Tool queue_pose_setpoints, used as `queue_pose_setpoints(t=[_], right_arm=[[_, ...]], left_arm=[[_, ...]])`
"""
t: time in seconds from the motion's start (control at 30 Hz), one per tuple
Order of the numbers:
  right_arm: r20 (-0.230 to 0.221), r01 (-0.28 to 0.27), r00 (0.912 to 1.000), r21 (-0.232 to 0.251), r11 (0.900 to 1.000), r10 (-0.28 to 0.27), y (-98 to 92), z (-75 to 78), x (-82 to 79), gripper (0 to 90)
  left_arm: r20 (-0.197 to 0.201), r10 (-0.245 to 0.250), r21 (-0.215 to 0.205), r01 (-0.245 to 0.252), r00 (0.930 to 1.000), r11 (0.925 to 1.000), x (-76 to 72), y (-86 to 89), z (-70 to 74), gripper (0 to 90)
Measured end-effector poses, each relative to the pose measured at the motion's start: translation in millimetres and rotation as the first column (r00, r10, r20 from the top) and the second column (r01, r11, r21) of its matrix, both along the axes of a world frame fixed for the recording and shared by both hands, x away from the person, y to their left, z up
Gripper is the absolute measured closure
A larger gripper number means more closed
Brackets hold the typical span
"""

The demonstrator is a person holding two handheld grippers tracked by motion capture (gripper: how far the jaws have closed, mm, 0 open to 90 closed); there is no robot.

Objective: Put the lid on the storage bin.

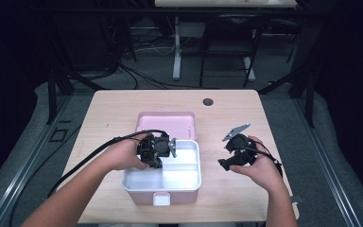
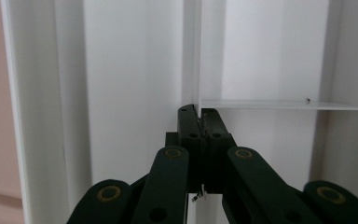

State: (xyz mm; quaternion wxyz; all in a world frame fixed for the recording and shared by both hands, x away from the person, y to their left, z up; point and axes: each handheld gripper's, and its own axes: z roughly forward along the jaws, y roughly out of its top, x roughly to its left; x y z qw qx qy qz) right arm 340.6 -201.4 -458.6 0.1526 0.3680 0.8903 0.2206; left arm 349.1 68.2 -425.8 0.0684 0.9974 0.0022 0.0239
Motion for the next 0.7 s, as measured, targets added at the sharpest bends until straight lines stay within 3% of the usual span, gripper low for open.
queue_pose_setpoints(t=[0.57, 0.7], right_arm=[[-0.007, 0.015, 0.9999, -0.006, 1.0, -0.015, -1.5, -0.7, 1.9, 25.2], [0.015, 0.023, 0.9996, 0.014, 1.0, -0.023, -1.0, -1.5, 2.7, 25.2]], left_arm=[[-0.001, 0.0, 0.036, 0.0, 1.0, 0.9993, 0.4, -6.4, -12.6, 88.6], [0.002, 0.001, 0.037, -0.001, 1.0, 0.9993, 0.0, -6.3, -13.1, 88.4]])
